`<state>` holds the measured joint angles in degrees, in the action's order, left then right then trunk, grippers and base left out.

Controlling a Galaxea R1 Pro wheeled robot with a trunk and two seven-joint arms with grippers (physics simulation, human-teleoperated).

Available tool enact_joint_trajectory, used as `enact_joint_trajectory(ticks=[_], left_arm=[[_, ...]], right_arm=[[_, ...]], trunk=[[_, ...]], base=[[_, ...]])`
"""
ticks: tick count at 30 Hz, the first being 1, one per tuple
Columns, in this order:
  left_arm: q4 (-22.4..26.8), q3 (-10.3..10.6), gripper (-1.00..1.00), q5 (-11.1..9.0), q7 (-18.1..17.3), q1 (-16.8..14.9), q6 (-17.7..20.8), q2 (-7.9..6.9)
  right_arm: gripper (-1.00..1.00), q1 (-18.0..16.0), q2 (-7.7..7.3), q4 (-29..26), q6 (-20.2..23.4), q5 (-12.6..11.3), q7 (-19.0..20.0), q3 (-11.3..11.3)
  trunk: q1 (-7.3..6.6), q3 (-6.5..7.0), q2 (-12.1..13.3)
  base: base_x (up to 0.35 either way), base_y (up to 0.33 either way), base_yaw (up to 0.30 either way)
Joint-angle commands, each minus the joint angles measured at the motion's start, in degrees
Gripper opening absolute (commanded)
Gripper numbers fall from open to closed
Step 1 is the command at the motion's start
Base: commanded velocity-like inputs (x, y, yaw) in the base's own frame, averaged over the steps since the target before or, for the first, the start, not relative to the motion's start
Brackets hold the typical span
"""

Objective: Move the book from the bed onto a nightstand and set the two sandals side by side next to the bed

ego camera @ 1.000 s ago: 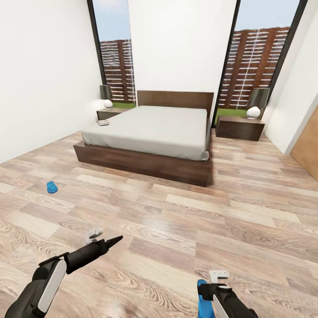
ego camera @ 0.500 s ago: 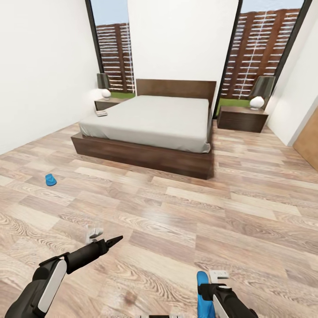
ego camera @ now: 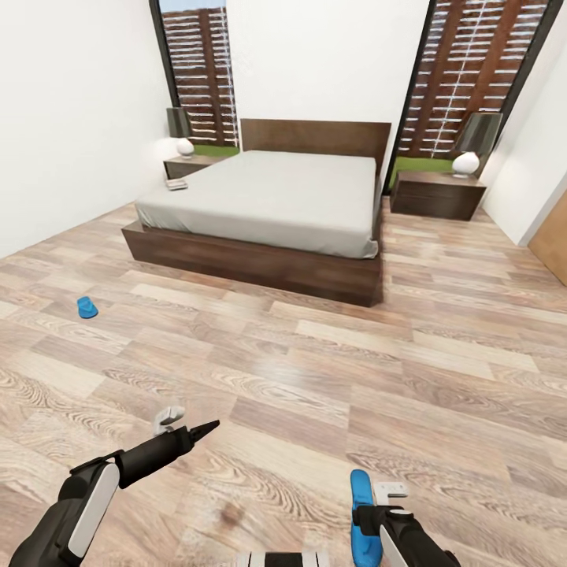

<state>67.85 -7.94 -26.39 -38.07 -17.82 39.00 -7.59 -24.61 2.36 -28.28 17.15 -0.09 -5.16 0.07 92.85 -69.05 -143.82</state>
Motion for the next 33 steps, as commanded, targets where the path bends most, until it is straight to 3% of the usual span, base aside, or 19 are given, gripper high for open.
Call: enact_joint_trajectory(ticks=[1,33], left_arm=[[0.01,-0.06,1.00,-0.25,-0.08,-0.03,0.37,0.01],[0.01,0.02,1.00,-0.33,0.01,-0.03,0.37,0.03]], right_arm=[[1.00,0.00,0.02,-0.11,0.34,-0.02,-0.20,0.01],[1.00,0.00,0.02,-0.14,0.34,0.00,-0.20,0.01]], trunk=[[0.01,-0.27,-0.03],[0.84,-7.36,-0.46]], base=[[0.000,0.000,0.000],[0.000,0.000,0.000]])
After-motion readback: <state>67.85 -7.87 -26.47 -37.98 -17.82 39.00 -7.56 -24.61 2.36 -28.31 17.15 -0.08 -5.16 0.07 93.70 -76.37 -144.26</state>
